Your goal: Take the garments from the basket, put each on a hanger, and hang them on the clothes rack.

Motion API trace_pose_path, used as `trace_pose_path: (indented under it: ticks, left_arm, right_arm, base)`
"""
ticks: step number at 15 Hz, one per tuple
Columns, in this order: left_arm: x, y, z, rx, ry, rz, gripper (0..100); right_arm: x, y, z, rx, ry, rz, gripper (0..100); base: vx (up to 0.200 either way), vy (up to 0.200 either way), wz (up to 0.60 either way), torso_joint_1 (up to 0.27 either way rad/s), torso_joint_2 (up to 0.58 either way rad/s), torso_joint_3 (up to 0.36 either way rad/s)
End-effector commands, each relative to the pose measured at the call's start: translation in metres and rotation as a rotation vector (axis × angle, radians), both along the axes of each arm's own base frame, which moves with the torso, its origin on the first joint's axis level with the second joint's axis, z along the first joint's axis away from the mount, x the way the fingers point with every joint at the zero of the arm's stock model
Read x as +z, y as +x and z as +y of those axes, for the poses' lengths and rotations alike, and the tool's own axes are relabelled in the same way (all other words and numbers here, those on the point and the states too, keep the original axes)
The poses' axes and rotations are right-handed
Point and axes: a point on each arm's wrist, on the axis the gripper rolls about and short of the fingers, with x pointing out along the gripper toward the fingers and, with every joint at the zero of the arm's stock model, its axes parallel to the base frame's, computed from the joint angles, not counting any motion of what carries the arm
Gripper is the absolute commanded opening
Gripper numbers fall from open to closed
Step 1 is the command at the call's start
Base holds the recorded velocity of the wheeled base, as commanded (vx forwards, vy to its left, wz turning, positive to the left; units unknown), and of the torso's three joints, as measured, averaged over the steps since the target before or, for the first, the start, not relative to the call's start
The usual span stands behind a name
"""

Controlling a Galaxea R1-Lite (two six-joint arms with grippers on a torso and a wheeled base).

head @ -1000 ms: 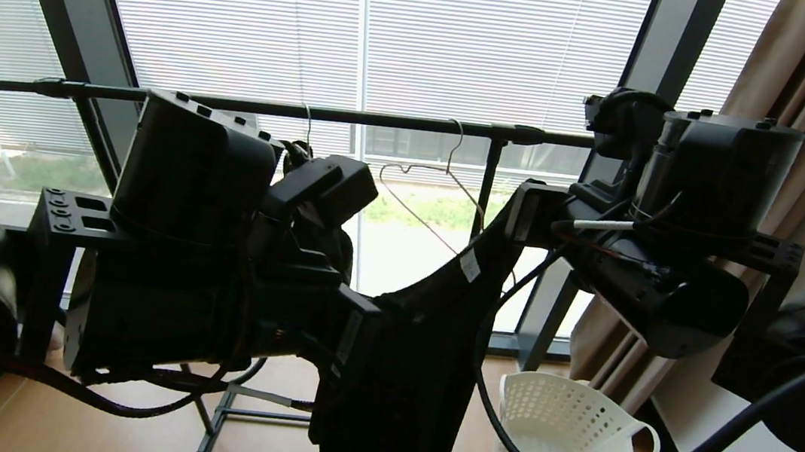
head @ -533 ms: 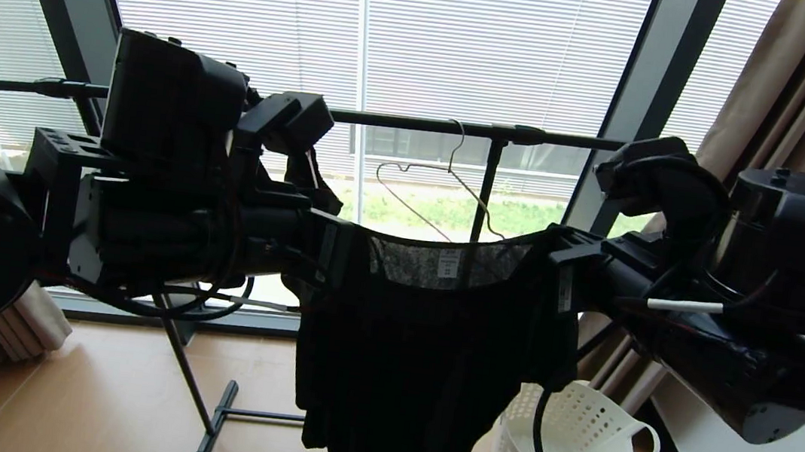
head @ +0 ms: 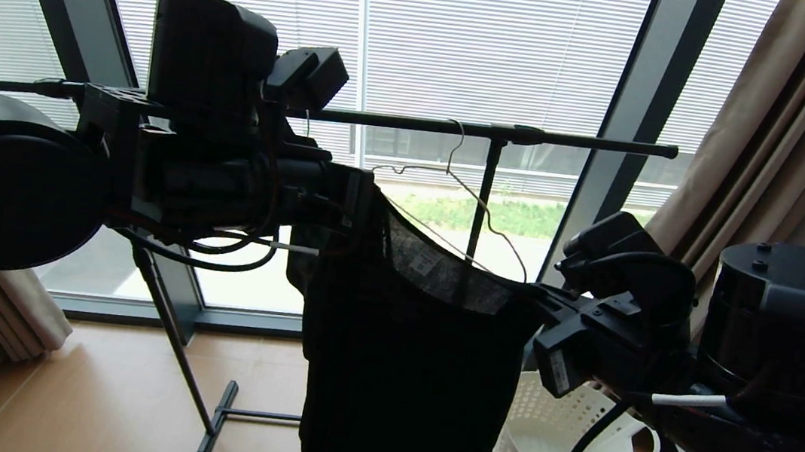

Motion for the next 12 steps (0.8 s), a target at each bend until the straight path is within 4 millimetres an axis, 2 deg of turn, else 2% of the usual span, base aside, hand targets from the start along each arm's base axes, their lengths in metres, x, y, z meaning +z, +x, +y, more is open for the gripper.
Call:
trace_pose_path:
  ticks: [1,2,7,9,12]
  left_arm:
    - [0.001,0.004,-0.004,0.001,-0.004,-0.006,0]
    - [0.003,0.003,-0.006,-0.004,-0.007,-0.010,0]
    - [0.016,0.002,-0.008,-0.007,-0.028,-0.043,0]
    - [0.021,0.007,-0.011,-0.001,-0.039,-0.060,0]
    - [0.018,0.011,-0.013,0.038,-0.024,-0.061,0]
  right_arm:
    - [-0.009,0.002,0.001,-0.001,-0.025,0.022,0]
    - [-0.011,0.001,0.001,0.003,-0.039,0.028,100]
    - [-0.030,-0.005,-0.007,0.090,-0.167,0.058,100]
    - [-0.031,-0.011,-0.013,0.178,-0.154,0.071,100]
    - [-0.030,-0.016,-0.014,0.272,-0.098,0.052,100]
  base:
    - [0.000,0.000,0.00,0.000,0.00,0.000]
    - [0.000,0.000,0.00,0.000,0.00,0.000]
    - [0.000,0.000,0.00,0.000,0.00,0.000]
    - [0.000,0.000,0.00,0.000,0.00,0.000]
    - [0.000,0.000,0.00,0.000,0.00,0.000]
